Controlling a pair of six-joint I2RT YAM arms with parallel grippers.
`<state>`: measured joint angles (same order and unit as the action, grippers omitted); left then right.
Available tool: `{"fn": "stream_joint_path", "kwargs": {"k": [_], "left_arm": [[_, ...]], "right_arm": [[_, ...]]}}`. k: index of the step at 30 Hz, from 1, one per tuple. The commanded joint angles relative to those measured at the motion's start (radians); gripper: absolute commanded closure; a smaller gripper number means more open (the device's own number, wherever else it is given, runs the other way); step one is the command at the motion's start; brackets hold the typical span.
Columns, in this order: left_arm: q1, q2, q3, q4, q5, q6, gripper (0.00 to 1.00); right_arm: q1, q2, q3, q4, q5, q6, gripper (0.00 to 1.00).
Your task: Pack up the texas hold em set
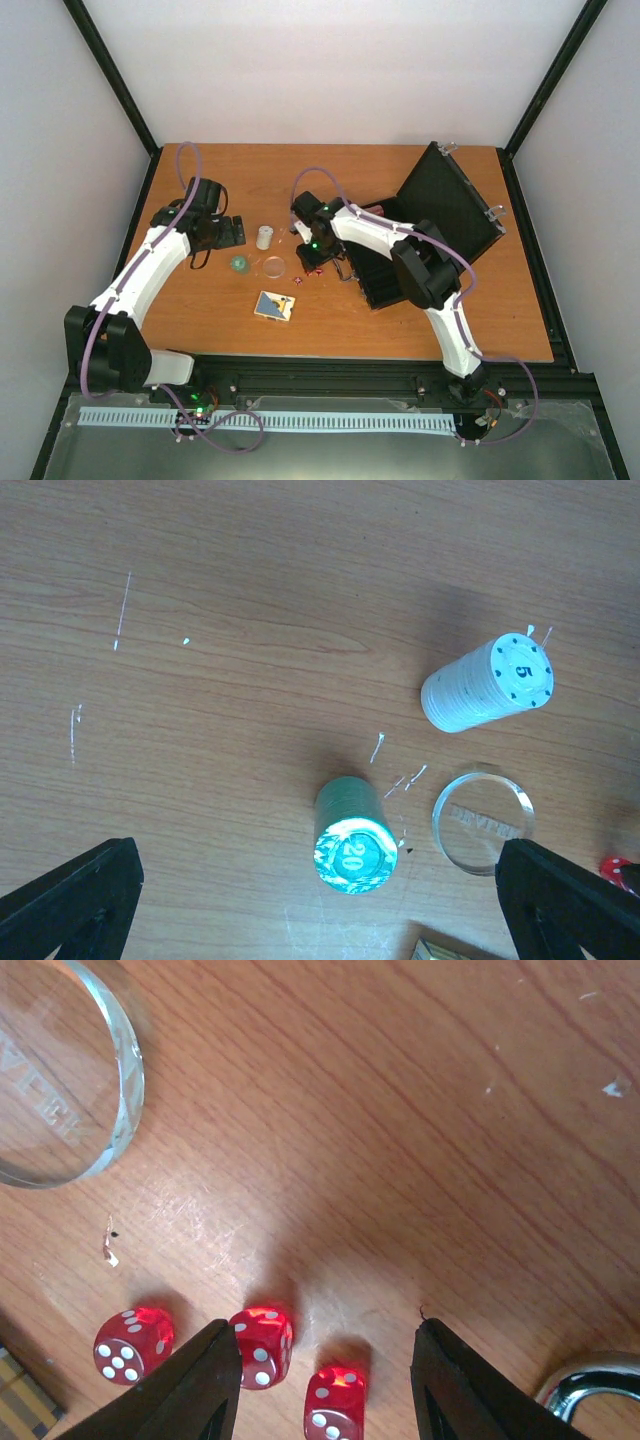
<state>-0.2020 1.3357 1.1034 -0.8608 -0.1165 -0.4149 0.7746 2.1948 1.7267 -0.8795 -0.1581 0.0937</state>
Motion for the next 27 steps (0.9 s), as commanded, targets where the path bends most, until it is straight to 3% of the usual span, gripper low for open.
{"fn": "stream_joint_path", "kwargs": {"k": [1,23,27], "left_arm": [[0.003,-0.02,0.011,0.002,-0.014,0.009,0.0],[0.003,-0.014,-0.004,0.011,-0.017,0.003,0.0],[0.003,-0.009,-0.003,0.013,-0.015,0.001,0.0]], "right_arm": [[0.001,-0.003,0.008,-0.011,-0.021,-0.018,0.52],[0.055,0.068,0.055,-0.063,0.01,-0.048,0.58],[0.055,0.073,0.055,-0.064,0.027,-0.043,0.78]]}}
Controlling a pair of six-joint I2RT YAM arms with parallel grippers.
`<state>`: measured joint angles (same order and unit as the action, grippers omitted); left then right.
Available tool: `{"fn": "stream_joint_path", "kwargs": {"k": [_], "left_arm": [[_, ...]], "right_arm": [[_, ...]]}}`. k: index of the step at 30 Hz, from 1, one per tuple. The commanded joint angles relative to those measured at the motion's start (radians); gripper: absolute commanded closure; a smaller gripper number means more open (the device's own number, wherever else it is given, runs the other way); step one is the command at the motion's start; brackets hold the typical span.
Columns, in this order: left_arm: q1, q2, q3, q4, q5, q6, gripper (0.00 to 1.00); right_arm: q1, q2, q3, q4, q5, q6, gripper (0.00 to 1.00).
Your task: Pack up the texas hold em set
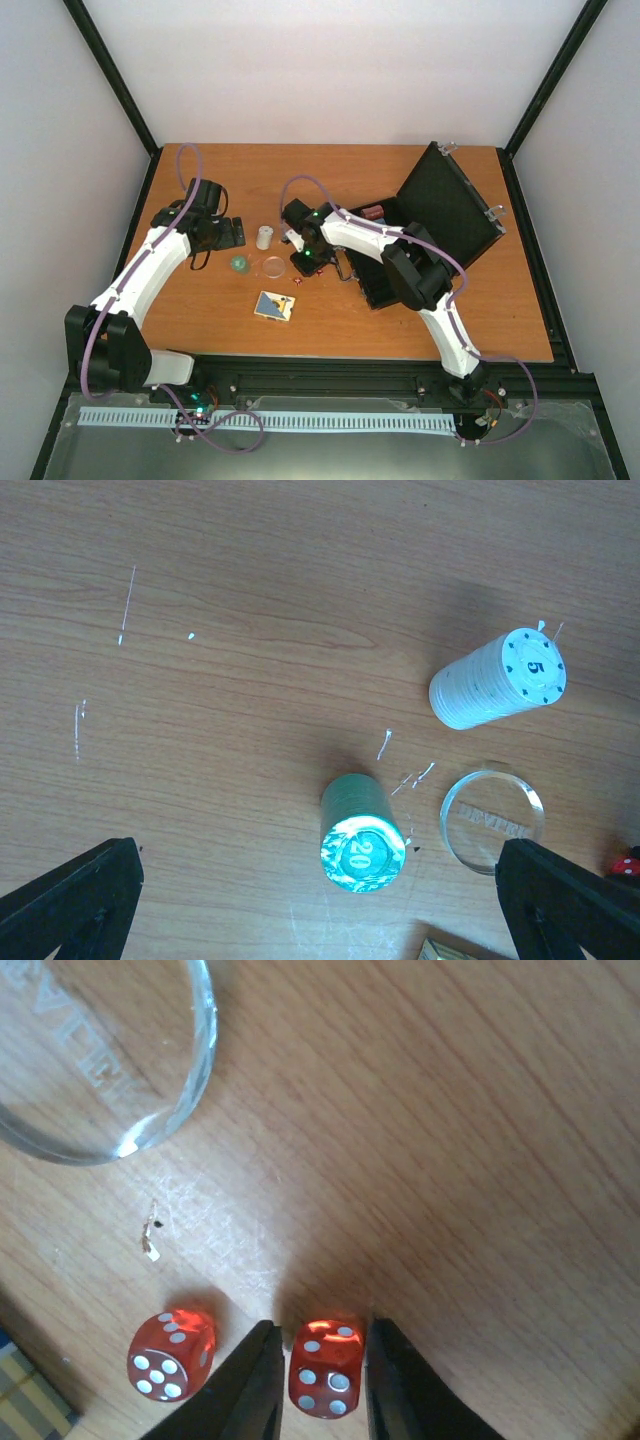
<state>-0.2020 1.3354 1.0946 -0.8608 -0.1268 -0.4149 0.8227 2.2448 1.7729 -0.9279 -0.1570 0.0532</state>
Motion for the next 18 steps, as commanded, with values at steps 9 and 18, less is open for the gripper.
{"fn": "stream_joint_path", "kwargs": {"k": [9,18], "left_arm": [[0.002,-0.007,0.005,0.013,-0.005,0.001,0.0],[0.003,-0.012,-0.006,0.014,0.003,-0.001,0.0]], "right_arm": [[0.007,-0.02,0.042,-0.002,0.071,-0.002,0.86],[-0.083,-0.168,0.016,-0.016,0.232,0.05,0.87]]}}
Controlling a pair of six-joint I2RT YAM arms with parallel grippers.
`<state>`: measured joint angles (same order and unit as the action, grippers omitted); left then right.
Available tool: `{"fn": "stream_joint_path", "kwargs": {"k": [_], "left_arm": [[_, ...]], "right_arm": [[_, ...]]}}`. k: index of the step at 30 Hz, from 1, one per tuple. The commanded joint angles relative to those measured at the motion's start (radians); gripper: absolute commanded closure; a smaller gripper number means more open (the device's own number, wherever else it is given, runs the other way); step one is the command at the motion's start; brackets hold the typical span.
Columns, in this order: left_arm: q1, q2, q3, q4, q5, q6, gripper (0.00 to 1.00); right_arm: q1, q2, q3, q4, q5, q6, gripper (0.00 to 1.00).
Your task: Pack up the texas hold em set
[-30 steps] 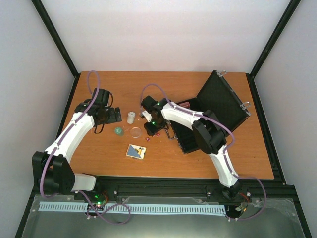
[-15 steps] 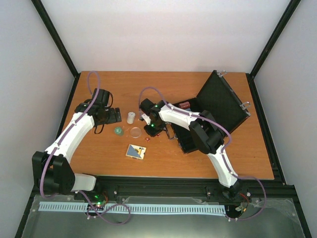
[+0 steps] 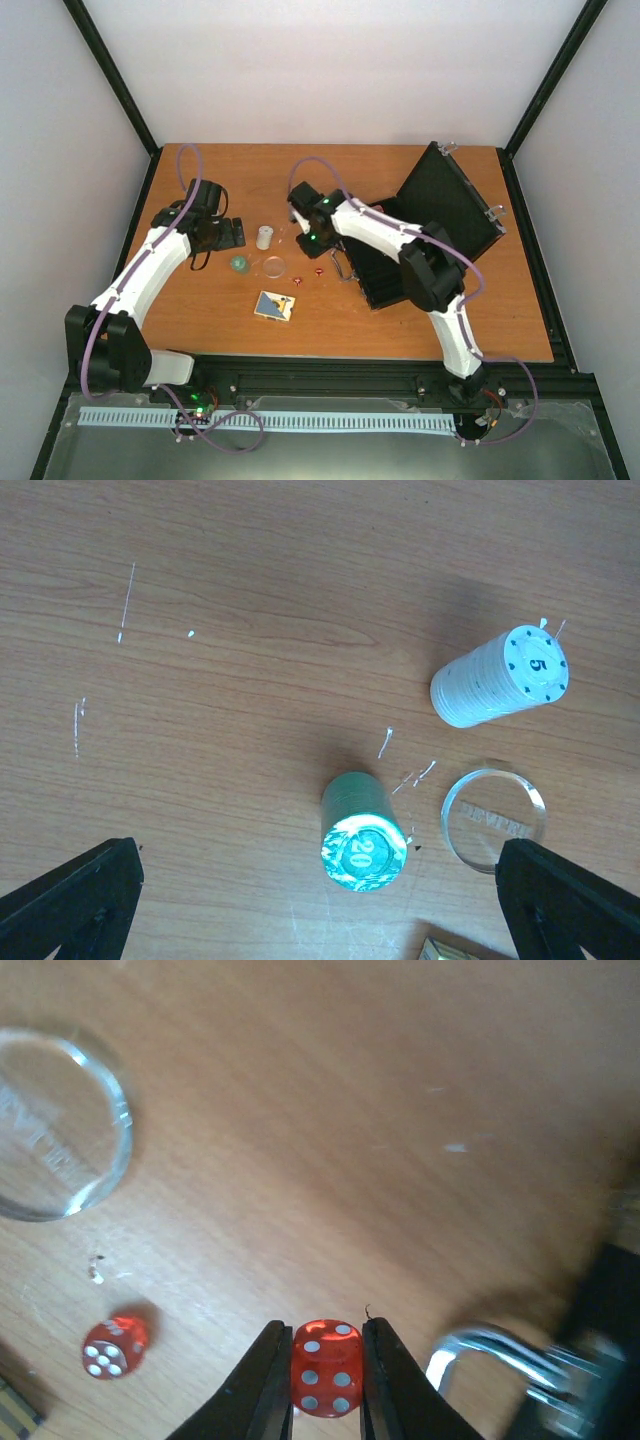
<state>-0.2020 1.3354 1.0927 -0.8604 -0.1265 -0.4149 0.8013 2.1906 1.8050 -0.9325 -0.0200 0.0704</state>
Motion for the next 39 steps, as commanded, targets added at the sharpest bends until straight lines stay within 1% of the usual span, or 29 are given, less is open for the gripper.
{"fn": "stream_joint_path", "kwargs": {"k": [1,4,9,13,17,30,39], "left_arm": [[0.003,-0.012,-0.006,0.015,0.002,0.0,0.0],[0.003,-0.01,-0.01,0.02,0.005,0.001,0.0],[0.003,-0.004,-0.006,0.023,0.014,-0.003,0.0],[0.003,-0.004,-0.007,0.021,0.011,0.001,0.0],[0.003,0.003,-0.007,0.023,0.012,0.002,0.0],[0.003,0.029,0.001,0.03,0.028,0.002,0.0],[0.003,0.033,0.0,0.032,0.026,0.0,0.0]], "right_arm": [[-0.08,-0.132,-0.037,-0.012,0.108,0.035,0.87],[-0.141,-0.188,-0.114,-0.005,0.14,0.035,0.87],[-0.237,-0.243,-0.239,0.005,0.145,0.031,0.88],[-0.275,-0.282,-0.32,0.016,0.157,0.015,0.88],[-0.288,-0.31,-0.377,0.017,0.166,0.015,0.88],[-0.303,-0.358,-0.479,0.008,0.192,0.019,0.88],[-0.321,-0.308,-0.462,0.022,0.197,0.029,0.88]]}}
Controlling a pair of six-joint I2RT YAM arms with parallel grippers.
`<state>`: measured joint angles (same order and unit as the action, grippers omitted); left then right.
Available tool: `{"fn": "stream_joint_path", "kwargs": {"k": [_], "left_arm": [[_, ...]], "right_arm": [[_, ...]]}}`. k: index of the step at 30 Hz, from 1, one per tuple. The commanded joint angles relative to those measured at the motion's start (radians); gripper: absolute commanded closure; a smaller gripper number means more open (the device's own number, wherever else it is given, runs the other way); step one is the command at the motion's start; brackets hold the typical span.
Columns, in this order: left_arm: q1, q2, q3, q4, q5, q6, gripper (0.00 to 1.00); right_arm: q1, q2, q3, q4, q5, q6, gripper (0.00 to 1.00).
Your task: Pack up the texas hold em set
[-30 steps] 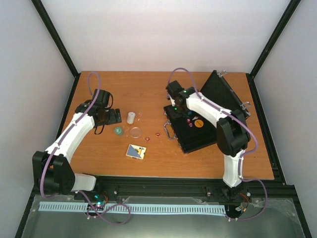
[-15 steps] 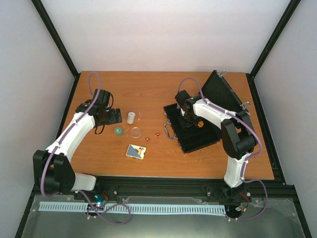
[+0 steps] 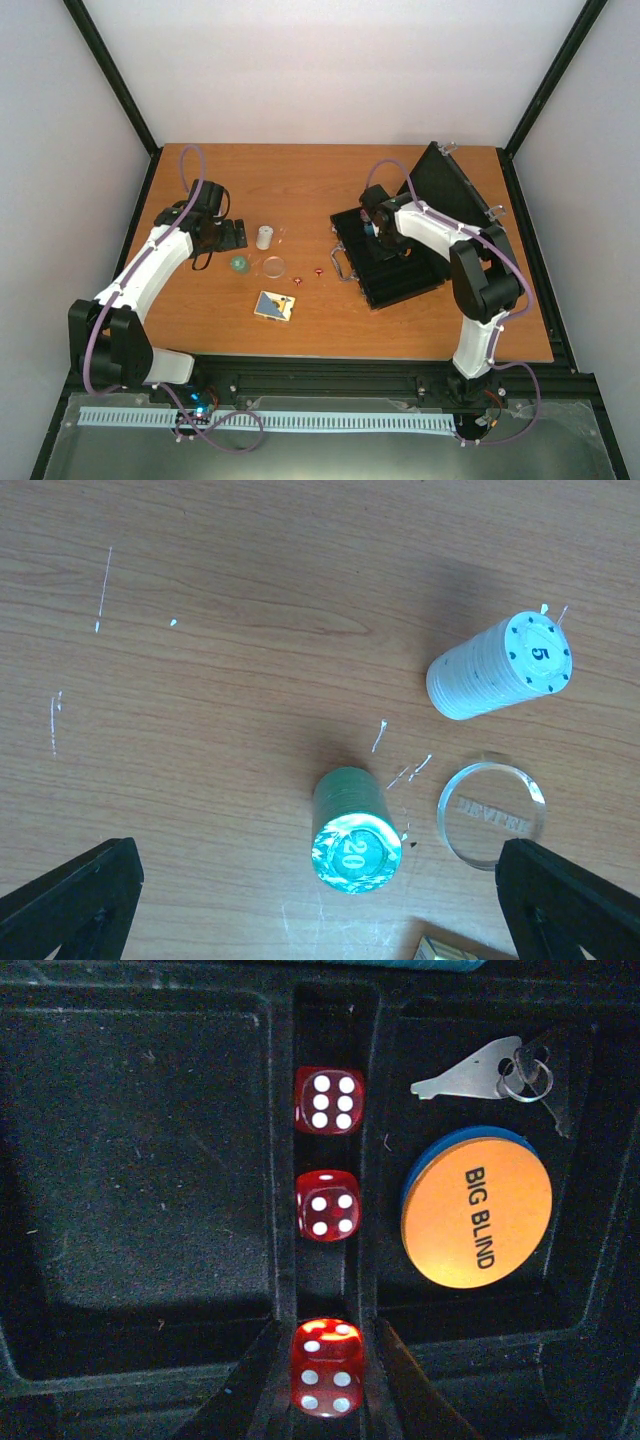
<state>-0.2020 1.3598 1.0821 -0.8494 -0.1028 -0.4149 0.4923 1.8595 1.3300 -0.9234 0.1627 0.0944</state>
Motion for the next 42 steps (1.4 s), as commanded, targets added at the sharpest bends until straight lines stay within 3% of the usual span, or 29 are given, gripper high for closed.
{"fn": "stream_joint_path", "kwargs": {"k": [1,33,38,42], "left_arm": [[0.003,0.008,0.009,0.021,0.001,0.0,0.0],[0.003,0.005,0.007,0.021,-0.013,-0.001,0.0],[0.003,0.009,0.007,0.024,-0.009,0.001,0.0],[0.003,0.007,0.009,0.023,-0.012,0.002,0.0]], "right_arm": [[-0.012,0.029,0.016,0.017,0.012,0.005,0.88],[-0.052,0.046,-0.06,0.163,-0.014,0.002,0.88],[-0.052,0.038,-0.062,0.153,-0.011,-0.007,0.7],[-0.052,0.024,-0.053,0.145,-0.013,-0.01,0.66]]}}
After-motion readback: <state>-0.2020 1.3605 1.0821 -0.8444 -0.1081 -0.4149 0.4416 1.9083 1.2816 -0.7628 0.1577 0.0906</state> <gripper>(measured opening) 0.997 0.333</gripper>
